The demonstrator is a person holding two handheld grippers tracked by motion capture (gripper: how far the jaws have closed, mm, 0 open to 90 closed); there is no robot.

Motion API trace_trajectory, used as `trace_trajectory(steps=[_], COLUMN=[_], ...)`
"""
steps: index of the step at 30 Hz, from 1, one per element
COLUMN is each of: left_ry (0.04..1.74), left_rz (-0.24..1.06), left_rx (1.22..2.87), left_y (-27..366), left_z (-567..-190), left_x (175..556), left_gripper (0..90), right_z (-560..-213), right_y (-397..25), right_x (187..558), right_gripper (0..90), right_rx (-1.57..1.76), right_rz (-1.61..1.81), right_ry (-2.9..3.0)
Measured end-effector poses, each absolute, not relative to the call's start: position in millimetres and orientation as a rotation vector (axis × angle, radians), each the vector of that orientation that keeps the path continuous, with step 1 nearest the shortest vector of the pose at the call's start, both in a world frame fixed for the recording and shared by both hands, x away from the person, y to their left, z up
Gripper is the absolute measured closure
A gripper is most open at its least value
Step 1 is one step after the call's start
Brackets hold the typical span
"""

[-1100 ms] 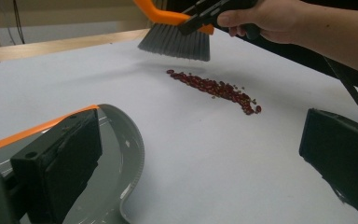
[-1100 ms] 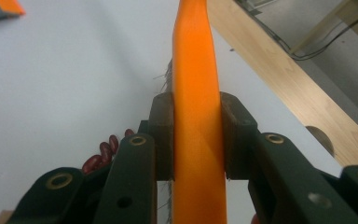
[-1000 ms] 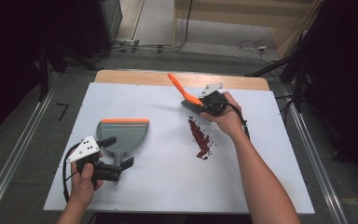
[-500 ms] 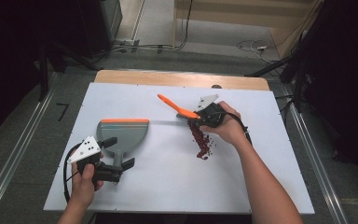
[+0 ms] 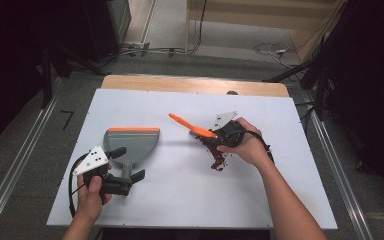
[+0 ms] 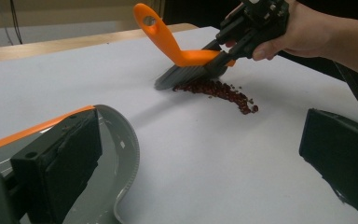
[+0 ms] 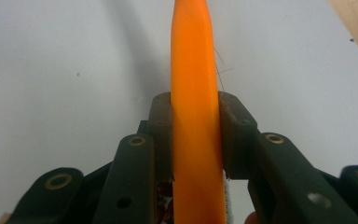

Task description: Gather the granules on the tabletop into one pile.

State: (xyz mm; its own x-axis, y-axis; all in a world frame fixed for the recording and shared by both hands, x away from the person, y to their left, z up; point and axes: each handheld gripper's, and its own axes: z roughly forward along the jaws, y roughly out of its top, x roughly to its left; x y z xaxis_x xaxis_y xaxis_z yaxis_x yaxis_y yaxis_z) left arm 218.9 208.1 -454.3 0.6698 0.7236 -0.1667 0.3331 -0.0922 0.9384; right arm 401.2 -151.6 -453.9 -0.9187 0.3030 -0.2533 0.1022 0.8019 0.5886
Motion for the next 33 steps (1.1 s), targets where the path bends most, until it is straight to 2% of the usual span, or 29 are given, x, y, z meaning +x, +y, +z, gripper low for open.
trace_trajectory(steps=[19,33], left_ry=[0.86,0.859], left_rz=[0.409,0.407], left_rx=[1.698,1.7], left_y=[205.7,204.4], left_z=[-453.9,-453.7], left_x=[218.7,218.7], left_gripper=[0.0,0.0], right_z=[-453.9,-449.4], right_y=[-160.7,-162.0], right_x=[371.9,364.2], right_gripper=[68.4,69.0], right_rx=[0.27,0.202], right_rz=[0.86,0.848], right_ry=[2.685,2.602])
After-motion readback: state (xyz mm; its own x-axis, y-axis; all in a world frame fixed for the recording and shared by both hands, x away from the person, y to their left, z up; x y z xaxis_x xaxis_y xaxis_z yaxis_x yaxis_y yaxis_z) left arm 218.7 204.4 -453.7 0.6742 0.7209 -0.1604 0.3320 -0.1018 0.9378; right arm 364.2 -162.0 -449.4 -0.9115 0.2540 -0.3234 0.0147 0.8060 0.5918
